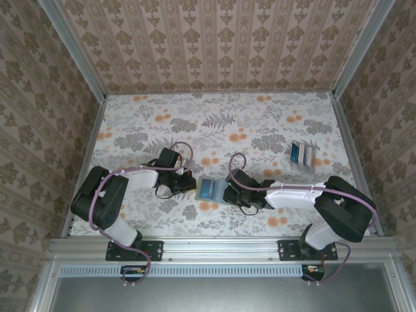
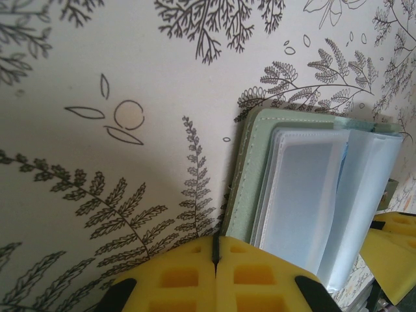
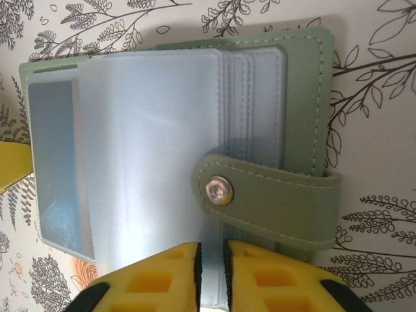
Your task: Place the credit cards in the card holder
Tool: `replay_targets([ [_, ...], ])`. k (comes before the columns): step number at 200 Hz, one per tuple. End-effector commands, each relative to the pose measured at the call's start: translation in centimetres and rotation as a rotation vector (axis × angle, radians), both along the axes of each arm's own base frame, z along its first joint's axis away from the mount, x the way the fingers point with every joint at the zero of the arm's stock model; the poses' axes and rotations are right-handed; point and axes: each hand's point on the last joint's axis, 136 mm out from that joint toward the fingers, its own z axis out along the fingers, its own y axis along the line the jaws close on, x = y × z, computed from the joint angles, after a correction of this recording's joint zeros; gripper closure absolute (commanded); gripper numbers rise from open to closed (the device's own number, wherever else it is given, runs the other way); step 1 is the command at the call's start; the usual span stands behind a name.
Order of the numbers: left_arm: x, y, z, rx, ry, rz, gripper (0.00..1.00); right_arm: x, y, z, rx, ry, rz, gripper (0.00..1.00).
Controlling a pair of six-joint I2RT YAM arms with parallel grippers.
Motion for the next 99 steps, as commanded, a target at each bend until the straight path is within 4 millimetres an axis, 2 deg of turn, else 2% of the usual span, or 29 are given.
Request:
replay_targets([
  [1, -0.58, 0.01, -0.87, 0.014, 0.010, -0.023, 0.99, 0.09, 0.66, 0.38, -0.001, -0.008, 0.021, 0.83],
  [53, -0.65, 0.06, -0.96, 0.013, 0.013, -0.021, 0.99, 0.20, 0.83, 0.55, 0.014, -0.023, 0.020, 0.85],
  [99, -0.61, 0.10, -0.97, 0.014, 0.012, -0.019, 0.99, 0.32, 0.98, 0.48, 0.036, -0.035, 0.013, 0.79],
])
